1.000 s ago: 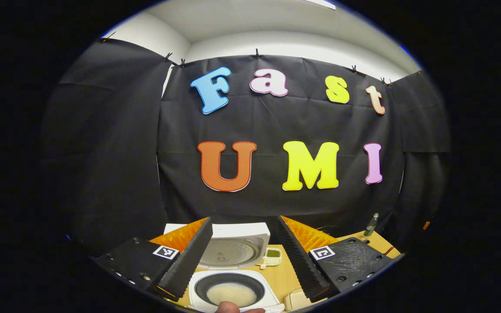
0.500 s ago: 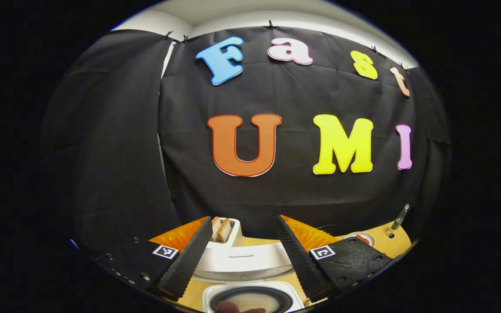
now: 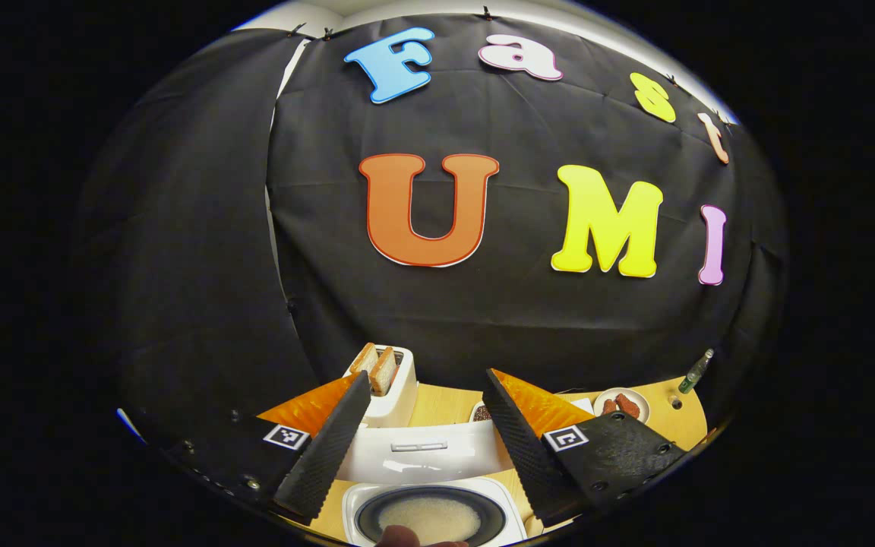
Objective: Close the left gripper, press the button to open the rice cooker; take a wooden spoon from the chopstick holder with the right hand, scoop a spoonful of rice and pour it into the rice cooker, then put the wooden spoon back into the chopstick holder.
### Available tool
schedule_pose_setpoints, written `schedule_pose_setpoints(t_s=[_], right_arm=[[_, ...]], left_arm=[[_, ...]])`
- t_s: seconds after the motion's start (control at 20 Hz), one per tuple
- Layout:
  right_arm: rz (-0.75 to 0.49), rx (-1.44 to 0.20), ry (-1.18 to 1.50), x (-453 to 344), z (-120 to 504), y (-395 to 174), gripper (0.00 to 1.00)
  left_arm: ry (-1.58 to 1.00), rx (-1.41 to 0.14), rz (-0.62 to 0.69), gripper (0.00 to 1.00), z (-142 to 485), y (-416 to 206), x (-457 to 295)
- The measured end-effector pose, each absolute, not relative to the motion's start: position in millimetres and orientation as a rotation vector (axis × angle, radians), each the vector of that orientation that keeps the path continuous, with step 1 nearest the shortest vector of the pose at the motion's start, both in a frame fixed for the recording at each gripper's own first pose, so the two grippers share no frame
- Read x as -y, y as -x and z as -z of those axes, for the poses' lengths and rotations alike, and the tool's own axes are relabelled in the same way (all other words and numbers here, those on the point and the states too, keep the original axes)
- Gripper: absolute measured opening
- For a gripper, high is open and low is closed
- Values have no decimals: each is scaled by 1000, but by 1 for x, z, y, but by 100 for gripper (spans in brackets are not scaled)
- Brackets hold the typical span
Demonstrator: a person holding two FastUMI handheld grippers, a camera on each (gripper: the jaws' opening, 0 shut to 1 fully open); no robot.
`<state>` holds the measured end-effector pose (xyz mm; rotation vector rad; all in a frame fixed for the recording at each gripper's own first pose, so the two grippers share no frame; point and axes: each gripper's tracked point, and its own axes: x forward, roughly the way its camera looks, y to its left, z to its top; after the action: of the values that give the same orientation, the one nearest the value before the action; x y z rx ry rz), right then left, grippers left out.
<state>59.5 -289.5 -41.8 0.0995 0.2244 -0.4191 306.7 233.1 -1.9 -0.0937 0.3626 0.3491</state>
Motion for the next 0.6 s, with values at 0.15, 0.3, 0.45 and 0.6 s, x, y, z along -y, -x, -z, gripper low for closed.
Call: schedule_pose_setpoints(t_s=[0.15, 0.3, 0.45, 0.6], right_arm=[[329, -245, -93, 266, 45, -81, 100], [230, -274, -67, 238, 53, -100, 100], [133, -294, -44, 210, 61, -116, 100], [72, -318, -32, 191, 68, -121, 100]], left_arm=[[104, -382, -346, 97, 5, -285, -221], [107, -401, -345, 97, 18, -253, -202], [128, -444, -337, 97, 46, -219, -180], [189, -512, -332, 96, 87, -186, -158]])
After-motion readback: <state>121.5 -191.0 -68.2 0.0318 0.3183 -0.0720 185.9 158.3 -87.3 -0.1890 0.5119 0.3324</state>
